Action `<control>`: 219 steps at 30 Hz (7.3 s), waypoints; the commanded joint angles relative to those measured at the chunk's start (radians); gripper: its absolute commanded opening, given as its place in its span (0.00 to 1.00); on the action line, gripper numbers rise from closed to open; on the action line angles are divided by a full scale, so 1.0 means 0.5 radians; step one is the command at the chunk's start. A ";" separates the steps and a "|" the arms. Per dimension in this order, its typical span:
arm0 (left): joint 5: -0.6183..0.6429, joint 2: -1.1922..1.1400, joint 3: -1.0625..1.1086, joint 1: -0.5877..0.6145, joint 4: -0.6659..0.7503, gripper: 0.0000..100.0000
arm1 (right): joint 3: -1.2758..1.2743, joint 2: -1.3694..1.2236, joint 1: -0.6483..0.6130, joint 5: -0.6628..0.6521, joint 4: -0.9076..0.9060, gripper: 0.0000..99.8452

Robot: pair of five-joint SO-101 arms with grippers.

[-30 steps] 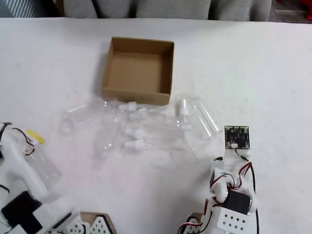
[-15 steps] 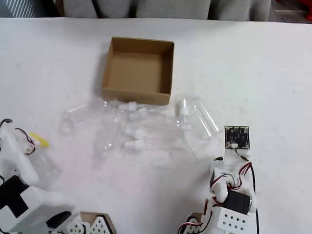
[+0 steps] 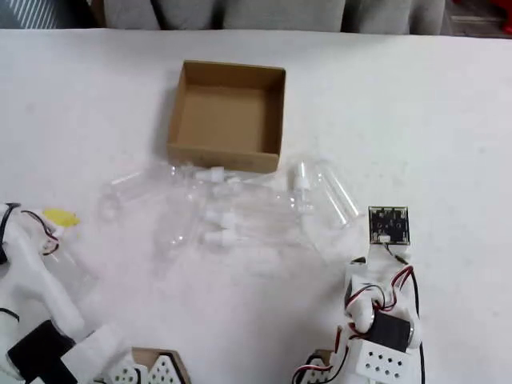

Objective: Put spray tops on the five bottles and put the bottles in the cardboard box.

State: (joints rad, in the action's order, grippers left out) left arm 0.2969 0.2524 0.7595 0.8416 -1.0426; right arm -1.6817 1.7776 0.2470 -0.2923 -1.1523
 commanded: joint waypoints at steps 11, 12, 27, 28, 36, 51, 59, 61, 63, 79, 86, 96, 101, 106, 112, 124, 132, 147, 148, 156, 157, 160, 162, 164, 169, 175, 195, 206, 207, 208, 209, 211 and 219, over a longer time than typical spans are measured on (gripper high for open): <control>0.089 -0.287 -0.163 0.023 0.157 0.36 | -0.018 -0.002 0.008 -0.021 -0.023 0.02; 0.089 -0.293 -0.163 0.023 0.163 0.36 | -0.018 -0.002 0.008 -0.021 -0.023 0.02; 0.074 -0.308 -0.166 0.014 0.218 0.25 | -0.018 -0.002 0.011 -0.021 -0.023 0.02; 0.071 -0.308 -0.169 0.011 0.218 0.26 | -0.018 -0.002 0.011 -0.021 -0.023 0.02; 0.071 -0.293 -0.190 0.011 0.209 0.37 | -0.018 -0.002 0.011 -0.021 -0.023 0.02; -0.071 -0.308 -0.224 -0.017 0.258 0.37 | -0.018 -0.002 0.011 -0.021 -0.023 0.02; -0.046 -0.311 -0.242 -0.011 0.258 0.37 | -0.018 -0.002 0.011 -0.021 -0.023 0.02; -0.040 -0.311 -0.258 -0.011 0.258 0.37 | -0.018 -0.002 0.011 -0.021 -0.023 0.02; -0.040 -0.311 -0.261 -0.017 0.255 0.37 | -0.018 -0.002 0.011 -0.021 -0.023 0.02; -0.055 -0.315 -0.249 -0.011 0.236 0.37 | -0.018 -0.002 0.011 -0.021 -0.023 0.02; -0.055 -0.336 -0.264 -0.011 0.172 0.37 | -0.018 -0.002 0.011 -0.021 -0.023 0.02; -0.157 -0.738 -0.638 -0.008 -0.101 0.31 | -0.018 -0.002 0.005 -0.021 -0.023 0.02; -0.147 -0.717 -0.598 -0.017 -0.025 0.31 | -0.018 -0.002 0.002 -0.021 -0.023 0.02; -0.144 -0.717 -0.598 -0.023 0.003 0.25 | -0.018 -0.002 0.002 -0.021 -0.023 0.02; -0.233 -0.713 -0.601 -0.091 -0.006 0.04 | -0.018 -0.002 0.008 -0.021 -0.023 0.02; -0.239 -0.713 -0.899 -0.376 -0.282 0.02 | -0.018 -0.002 0.011 -0.021 -0.023 0.02; -0.120 -0.723 -0.801 -0.361 -0.141 0.02 | 0.028 -0.002 0.017 -0.037 0.051 0.02; -0.086 -0.717 -0.733 -0.269 -0.021 0.03 | 0.936 -0.198 -0.904 -0.844 -0.051 0.01; -0.086 -0.717 -0.733 -0.269 -0.015 0.03 | 1.016 -0.302 -1.057 -0.887 -0.124 0.01; -0.089 -0.723 -0.733 -0.269 -0.012 0.03 | 1.329 -1.315 -2.021 -1.154 -0.305 0.04; -0.092 -0.723 -0.733 -0.269 -0.012 0.03 | 1.372 -1.422 -2.104 -1.154 -0.305 0.07; -0.095 -0.726 -0.733 -0.275 -0.009 0.03 | 1.504 -1.729 -2.303 -1.160 -0.302 0.14; -0.095 -0.726 -0.733 -0.269 0.006 0.03 | 1.596 -1.923 -2.380 -1.209 -0.275 0.15; -0.095 -0.726 -0.733 -0.269 0.015 0.03 | 1.660 -2.094 -2.392 -1.231 -0.161 0.13; -0.098 -0.729 -0.730 -0.275 0.015 0.03 | 1.740 -2.444 -2.331 -1.255 0.121 0.16; -0.098 -0.729 -0.730 -0.278 0.015 0.03 | 1.915 -2.730 -2.168 -1.353 0.272 0.21; -0.101 -0.729 -0.733 -0.311 0.018 0.03 | 1.995 -3.405 -1.990 -1.356 0.744 0.15; -0.101 -0.729 -0.730 -0.311 0.018 0.03 | 2.167 -3.610 -2.012 -1.341 0.729 0.15; -0.101 -0.729 -0.730 -0.311 0.018 0.03 | 2.176 -3.626 -2.008 -1.341 0.729 0.12; -0.101 -0.729 -0.730 -0.311 0.018 0.03 | 2.185 -3.635 -2.005 -1.341 0.729 0.09; -0.101 -0.729 -0.730 -0.311 0.018 0.03 | 2.185 -3.638 -2.005 -1.341 0.729 0.04; -0.101 -0.726 -0.721 -0.308 0.018 0.03 | 2.185 -3.616 -2.005 -1.338 0.726 0.02; 0.018 -0.471 -0.730 -0.247 -0.157 0.02 | 2.188 -3.101 -1.766 -0.973 0.241 0.02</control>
State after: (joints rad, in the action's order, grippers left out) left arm 0.2708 -0.1128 0.4066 0.7004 -1.0794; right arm -0.6214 0.0376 -0.7242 -0.9183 -0.9283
